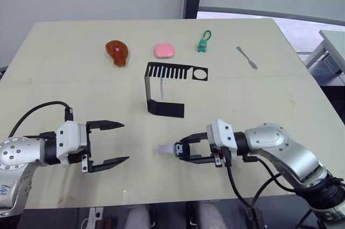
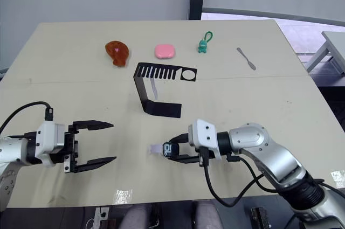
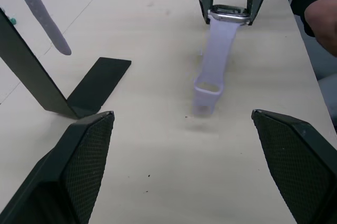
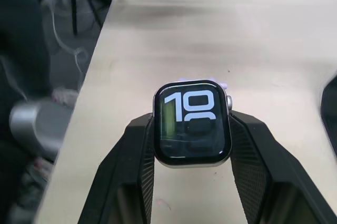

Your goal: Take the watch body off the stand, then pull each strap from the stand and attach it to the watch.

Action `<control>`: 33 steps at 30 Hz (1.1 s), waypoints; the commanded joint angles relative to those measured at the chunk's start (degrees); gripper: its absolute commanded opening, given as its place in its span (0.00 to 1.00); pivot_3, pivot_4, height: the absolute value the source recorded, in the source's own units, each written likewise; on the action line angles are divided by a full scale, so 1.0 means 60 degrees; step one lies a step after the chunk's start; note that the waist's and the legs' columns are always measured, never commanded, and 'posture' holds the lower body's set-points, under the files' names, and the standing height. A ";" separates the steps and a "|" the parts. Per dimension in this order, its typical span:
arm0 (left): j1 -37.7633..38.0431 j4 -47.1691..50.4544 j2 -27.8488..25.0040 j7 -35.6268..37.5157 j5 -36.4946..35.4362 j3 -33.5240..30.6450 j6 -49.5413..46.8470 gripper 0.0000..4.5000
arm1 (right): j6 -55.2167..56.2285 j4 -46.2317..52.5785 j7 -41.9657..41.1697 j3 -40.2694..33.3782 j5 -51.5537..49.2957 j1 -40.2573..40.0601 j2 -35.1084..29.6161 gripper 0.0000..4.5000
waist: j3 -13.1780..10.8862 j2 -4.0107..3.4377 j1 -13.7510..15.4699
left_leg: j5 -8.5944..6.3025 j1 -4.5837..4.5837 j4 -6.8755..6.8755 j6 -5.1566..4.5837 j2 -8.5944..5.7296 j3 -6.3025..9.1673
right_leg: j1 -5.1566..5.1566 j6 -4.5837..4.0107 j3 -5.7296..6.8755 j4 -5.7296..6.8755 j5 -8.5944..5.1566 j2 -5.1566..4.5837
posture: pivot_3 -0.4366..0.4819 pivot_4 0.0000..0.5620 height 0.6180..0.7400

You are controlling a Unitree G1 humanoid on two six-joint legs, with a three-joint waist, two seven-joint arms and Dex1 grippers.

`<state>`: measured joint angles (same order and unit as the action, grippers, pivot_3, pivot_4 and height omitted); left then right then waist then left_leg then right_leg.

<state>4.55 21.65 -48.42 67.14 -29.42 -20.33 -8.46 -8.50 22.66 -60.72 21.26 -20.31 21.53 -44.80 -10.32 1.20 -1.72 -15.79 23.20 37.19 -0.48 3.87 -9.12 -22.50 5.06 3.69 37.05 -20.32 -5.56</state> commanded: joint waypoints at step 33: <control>0.0680 0.0458 -0.0156 0.0135 -0.0350 -0.0357 0.0096 1.00 | -0.0343 -0.2616 -0.0865 0.0691 0.2231 0.0935 0.1905 0.96 | 0.0001 0.0000 -0.0014 | 0.0001 -0.0004 0.0010 0.0007 0.0008 0.0003 | -0.0004 -0.0018 -0.0044 0.0030 -0.0009 -0.0012 | 0.48 0.27 1.00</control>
<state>8.52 23.98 -49.31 67.73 -31.49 -21.91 -9.07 -12.41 6.18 -64.87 28.15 -6.50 27.56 -31.99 -10.32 1.20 -1.81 -15.78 23.17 37.24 -0.44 3.90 -9.11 -22.53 4.95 3.43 37.23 -20.38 -5.64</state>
